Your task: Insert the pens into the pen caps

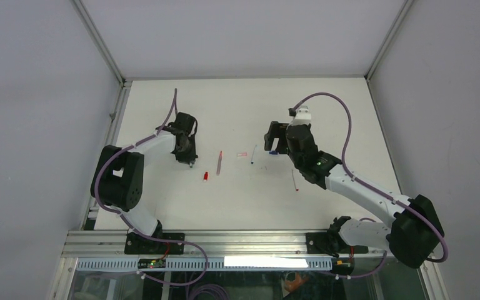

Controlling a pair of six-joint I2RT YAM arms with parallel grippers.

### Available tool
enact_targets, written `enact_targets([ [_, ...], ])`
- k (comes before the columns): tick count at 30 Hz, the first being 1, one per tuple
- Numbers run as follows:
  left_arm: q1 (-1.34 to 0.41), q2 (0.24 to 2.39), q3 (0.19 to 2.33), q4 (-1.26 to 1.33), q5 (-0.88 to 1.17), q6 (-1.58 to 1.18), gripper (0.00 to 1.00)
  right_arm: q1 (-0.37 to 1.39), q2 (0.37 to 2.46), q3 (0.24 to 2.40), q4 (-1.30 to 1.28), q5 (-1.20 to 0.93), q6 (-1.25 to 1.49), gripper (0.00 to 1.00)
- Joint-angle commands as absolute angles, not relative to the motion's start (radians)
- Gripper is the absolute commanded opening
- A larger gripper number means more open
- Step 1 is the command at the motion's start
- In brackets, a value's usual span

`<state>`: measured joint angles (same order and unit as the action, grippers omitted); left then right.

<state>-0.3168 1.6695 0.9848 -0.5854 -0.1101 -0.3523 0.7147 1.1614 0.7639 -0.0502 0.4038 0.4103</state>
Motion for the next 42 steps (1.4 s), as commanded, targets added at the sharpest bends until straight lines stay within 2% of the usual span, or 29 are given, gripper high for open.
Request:
enact_targets([
  [1, -0.3, 1.696, 1.006, -0.623, -0.066, -0.389, 0.12, 0.711, 1.175, 0.814, -0.032, 0.38, 0.429, 0.85],
  [5, -0.294, 1.698, 0.995, -0.627, -0.043, -0.4, 0.21, 0.711, 1.205, 0.821, -0.025, 0.361, 0.434, 0.85],
  [8, -0.288, 1.689, 0.982, -0.627, -0.043, -0.41, 0.35, 0.712, 1.242, 0.841, -0.031, 0.33, 0.433, 0.82],
  [16, -0.284, 1.65, 0.942, -0.629, -0.057, -0.436, 0.47, 0.713, 1.366, 0.944, -0.124, 0.283, 0.461, 0.79],
  [22, -0.285, 1.582, 0.926, -0.625, -0.084, -0.443, 0.48, 0.764, 1.501, 1.087, -0.212, 0.265, 0.544, 0.77],
  [26, -0.285, 1.511, 0.912, -0.621, -0.102, -0.461, 0.46, 0.813, 1.637, 1.227, -0.322, 0.258, 0.63, 0.66],
  [30, -0.285, 1.354, 0.88, -0.595, -0.136, -0.482, 0.45, 0.827, 1.753, 1.368, -0.432, 0.221, 0.705, 0.55],
  [38, -0.285, 1.022, 0.803, -0.54, -0.188, -0.486, 0.5, 0.877, 1.972, 1.65, -0.626, 0.209, 0.723, 0.54],
  [42, -0.285, 1.006, 0.788, -0.526, -0.175, -0.485, 0.49, 0.907, 2.062, 1.75, -0.694, 0.208, 0.724, 0.5],
])
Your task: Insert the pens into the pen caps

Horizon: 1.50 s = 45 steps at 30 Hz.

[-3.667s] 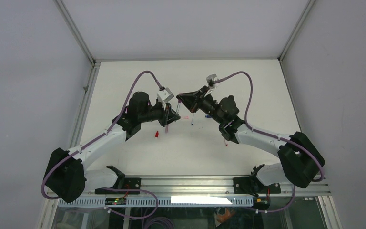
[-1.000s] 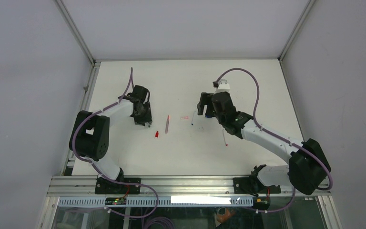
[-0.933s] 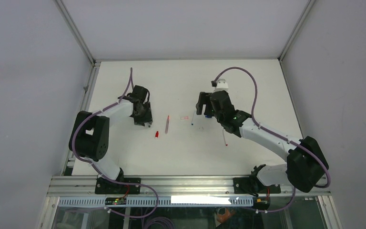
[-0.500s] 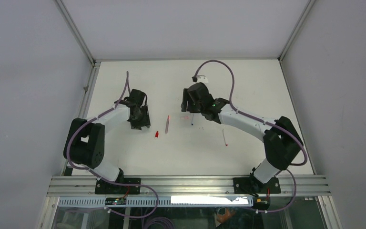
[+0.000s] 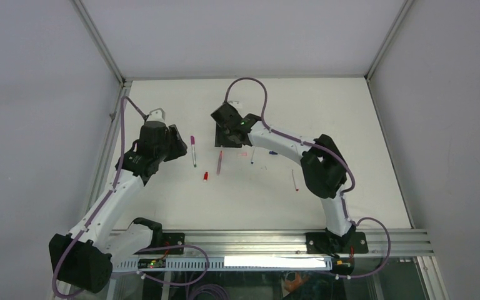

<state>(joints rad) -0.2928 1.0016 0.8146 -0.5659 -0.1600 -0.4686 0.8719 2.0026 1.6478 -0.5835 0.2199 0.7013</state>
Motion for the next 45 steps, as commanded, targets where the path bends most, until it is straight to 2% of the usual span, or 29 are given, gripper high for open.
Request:
enact_targets([
  [1, -0.285, 1.012, 0.782, -0.521, -0.167, -0.485, 0.48, 0.914, 2.082, 1.77, -0.712, 0.207, 0.725, 0.47],
  [5, -0.285, 1.017, 0.753, -0.501, -0.155, -0.486, 0.45, 0.926, 2.135, 1.818, -0.746, 0.212, 0.736, 0.39],
  [34, -0.285, 0.941, 0.7, -0.479, -0.123, -0.495, 0.46, 0.945, 2.342, 1.982, -0.857, 0.249, 0.734, 0.26],
  [40, -0.285, 0.933, 0.697, -0.48, -0.126, -0.495, 0.46, 0.947, 2.363, 2.001, -0.885, 0.268, 0.716, 0.0],
  [45, -0.285, 0.934, 0.695, -0.48, -0.126, -0.495, 0.47, 0.948, 2.359, 1.978, -0.885, 0.257, 0.695, 0.0],
])
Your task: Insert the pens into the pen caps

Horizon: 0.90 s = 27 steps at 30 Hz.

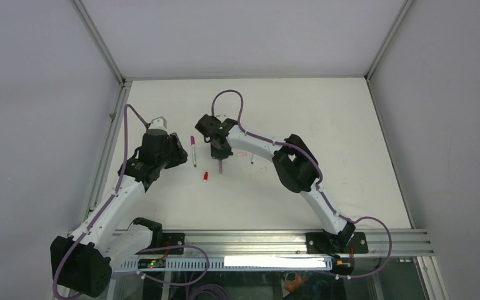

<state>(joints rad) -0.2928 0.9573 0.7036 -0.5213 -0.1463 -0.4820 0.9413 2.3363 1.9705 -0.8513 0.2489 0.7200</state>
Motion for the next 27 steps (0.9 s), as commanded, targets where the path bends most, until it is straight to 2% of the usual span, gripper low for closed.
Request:
enact_targets([
  [1, -0.285, 0.936, 0.698, -0.48, -0.119, -0.495, 0.46, 0.948, 2.343, 1.963, -0.88, 0.255, 0.693, 0.0],
  [7, -0.285, 0.906, 0.675, -0.416, -0.038, -0.482, 0.47, 0.953, 2.103, 1.678, -0.546, 0.225, 0.613, 0.0],
  [15, -0.286, 0.801, 0.557, -0.181, 0.189, -0.431, 0.56, 0.955, 1.778, 1.368, -0.206, 0.284, 0.512, 0.0],
  [21, -0.303, 0.869, 0.523, 0.022, 0.364, -0.41, 0.56, 0.953, 1.631, 1.249, -0.077, 0.298, 0.485, 0.0],
  [27, -0.371, 0.981, 0.524, 0.159, 0.387, -0.421, 0.52, 0.953, 1.576, 1.214, -0.048, 0.298, 0.487, 0.0],
])
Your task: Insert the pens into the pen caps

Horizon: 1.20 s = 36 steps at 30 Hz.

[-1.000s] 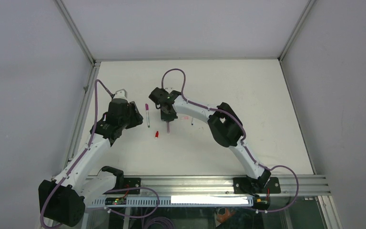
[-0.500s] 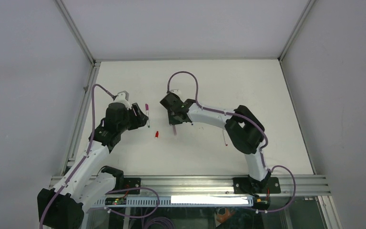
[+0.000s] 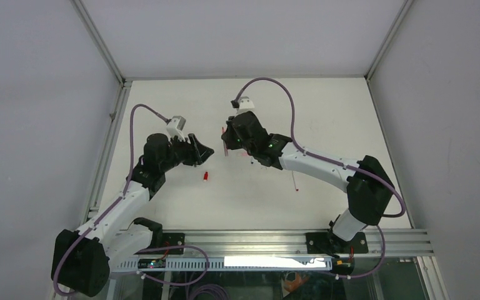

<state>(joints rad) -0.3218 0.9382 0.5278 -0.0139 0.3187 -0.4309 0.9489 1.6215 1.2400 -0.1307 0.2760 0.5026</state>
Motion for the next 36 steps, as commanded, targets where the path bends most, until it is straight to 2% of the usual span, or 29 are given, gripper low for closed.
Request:
enact_targets([
  [1, -0.394, 0.994, 0.527, 0.171, 0.378, -0.419, 0.52, 0.952, 1.571, 1.208, -0.039, 0.298, 0.49, 0.0],
  [7, -0.489, 1.065, 0.543, 0.246, 0.346, -0.427, 0.54, 0.953, 1.526, 1.172, -0.008, 0.302, 0.498, 0.0],
  [21, -0.512, 1.193, 0.524, 0.387, 0.321, -0.467, 0.53, 0.954, 1.48, 1.104, 0.046, 0.269, 0.563, 0.0],
  [26, -0.512, 1.184, 0.516, 0.407, 0.319, -0.474, 0.41, 0.954, 1.498, 1.098, 0.061, 0.247, 0.584, 0.0],
  [34, -0.512, 1.187, 0.505, 0.405, 0.317, -0.468, 0.17, 0.954, 1.507, 1.1, 0.066, 0.247, 0.583, 0.0],
  [36, -0.512, 1.183, 0.501, 0.404, 0.311, -0.468, 0.08, 0.954, 1.509, 1.099, 0.066, 0.248, 0.584, 0.0],
])
